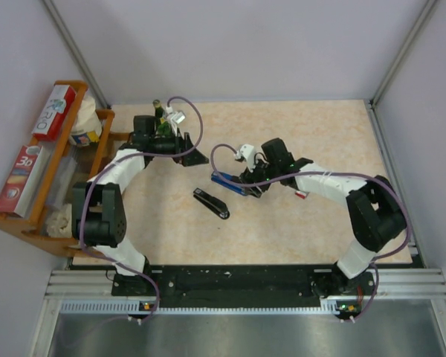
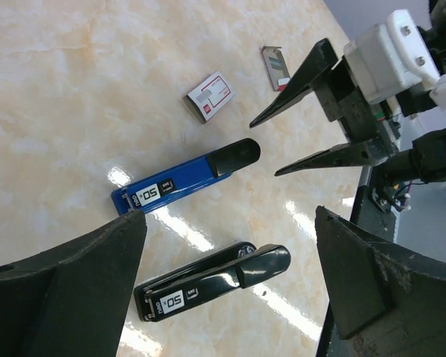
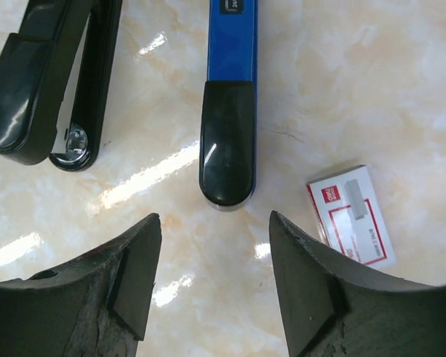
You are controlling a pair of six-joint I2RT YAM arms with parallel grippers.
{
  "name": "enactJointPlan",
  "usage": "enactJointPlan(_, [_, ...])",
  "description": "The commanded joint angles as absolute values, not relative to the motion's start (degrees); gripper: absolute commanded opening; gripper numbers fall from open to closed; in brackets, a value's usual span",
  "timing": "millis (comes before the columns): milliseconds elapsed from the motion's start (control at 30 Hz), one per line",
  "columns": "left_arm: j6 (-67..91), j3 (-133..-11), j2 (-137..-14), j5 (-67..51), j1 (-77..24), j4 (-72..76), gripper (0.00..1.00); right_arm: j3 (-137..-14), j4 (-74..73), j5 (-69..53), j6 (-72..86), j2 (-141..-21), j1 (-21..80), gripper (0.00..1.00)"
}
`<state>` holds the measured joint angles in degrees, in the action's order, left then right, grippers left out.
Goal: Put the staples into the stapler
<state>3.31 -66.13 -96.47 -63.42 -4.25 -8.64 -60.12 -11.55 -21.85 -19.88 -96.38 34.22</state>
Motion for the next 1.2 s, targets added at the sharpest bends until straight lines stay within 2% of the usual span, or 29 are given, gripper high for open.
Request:
enactJointPlan(0, [-4.30,-69.61,-90.27,-60.47,-4.13,-15.46,0.99,-61.79,-14.59,-19.43,-20.57,-89.13,33.84,0.62])
enactJointPlan(167, [-8.08,-68.55,-85.00,-58.80,-4.13,-19.33,0.99,-61.26,-15.64,-16.88,-20.30,-84.91,33.84,0.67])
enactJointPlan(300, [-11.94,-70.39,-82.80,-57.57,-3.96,-27.31,0.99,-61.96,-16.96,-14.16,-19.78,-82.71,33.84,0.76])
enactJointPlan(367, [-14.84,-71.62,-81.92,-56.00,-3.96,-32.67,0.99,-62.05,-17.31,-12.40,-19.69,-81.22,33.75,0.83])
enactJointPlan(433, [-18.44,-73.03,-81.22,-52.49,-3.96,-37.51,0.99,-61.79,-17.66,-10.29,-19.34,-79.72,33.75,0.99])
enactJointPlan(633, [-21.80,-71.64,-77.18,-45.01,-3.69,-41.22,0.99,-60.29,-17.84,-3.18,-17.67,-75.42,33.22,0.99])
enactJointPlan(833, [-22.33,-68.04,-71.99,-43.33,-3.08,-42.10,0.99,-58.63,-18.54,8.51,-17.14,-71.38,33.22,0.99])
enactJointPlan(967, [-20.39,-63.12,-65.23,-40.53,-2.90,-38.33,0.99,-56.61,-17.50,14.14,-16.79,-66.28,33.22,0.99])
enactJointPlan(1167, [-17.40,-56.96,-53.10,-29.54,-2.81,-30.68,0.99,-52.04,-11.26,17.92,-15.30,-57.93,33.22,0.99])
